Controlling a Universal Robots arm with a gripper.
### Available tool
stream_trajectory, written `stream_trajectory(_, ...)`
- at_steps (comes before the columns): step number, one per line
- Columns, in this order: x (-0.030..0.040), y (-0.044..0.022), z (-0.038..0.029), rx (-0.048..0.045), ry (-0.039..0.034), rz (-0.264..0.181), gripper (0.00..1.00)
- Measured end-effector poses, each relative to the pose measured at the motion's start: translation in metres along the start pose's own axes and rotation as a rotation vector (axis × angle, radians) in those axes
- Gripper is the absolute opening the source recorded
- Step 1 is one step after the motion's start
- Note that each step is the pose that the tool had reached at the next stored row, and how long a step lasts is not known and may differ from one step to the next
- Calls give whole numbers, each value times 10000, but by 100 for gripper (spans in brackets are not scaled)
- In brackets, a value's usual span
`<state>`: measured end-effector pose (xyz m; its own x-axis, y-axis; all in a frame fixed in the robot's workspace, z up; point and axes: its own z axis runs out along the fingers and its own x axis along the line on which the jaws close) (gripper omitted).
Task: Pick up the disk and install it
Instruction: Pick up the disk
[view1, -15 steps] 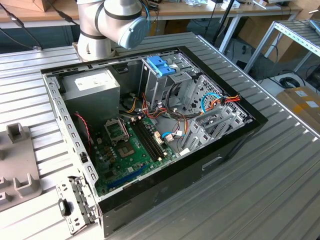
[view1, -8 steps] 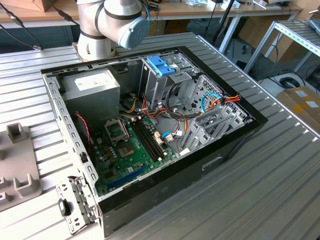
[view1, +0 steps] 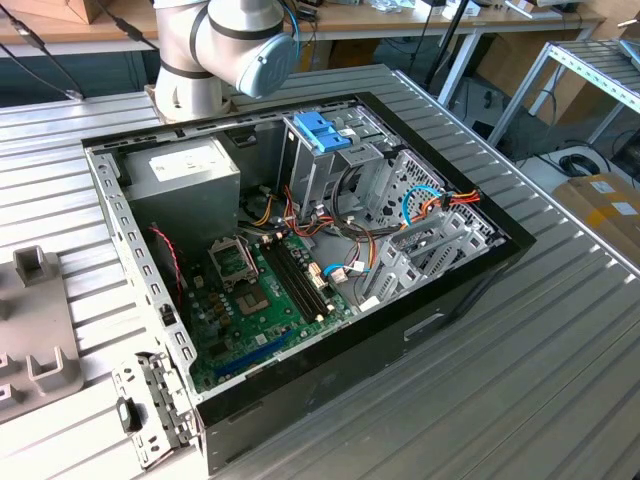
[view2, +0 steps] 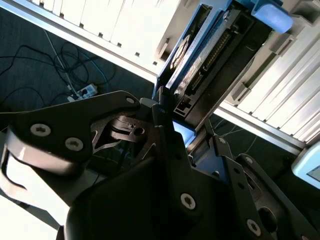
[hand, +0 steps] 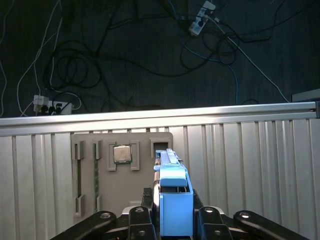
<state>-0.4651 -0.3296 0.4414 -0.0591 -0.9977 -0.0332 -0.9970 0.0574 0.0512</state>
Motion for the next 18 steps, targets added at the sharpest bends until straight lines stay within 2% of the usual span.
stream_trajectory(15,-6,10,-190,-1,0,0,37)
stream_trajectory(18,-9,13,-260,0,0,0,37)
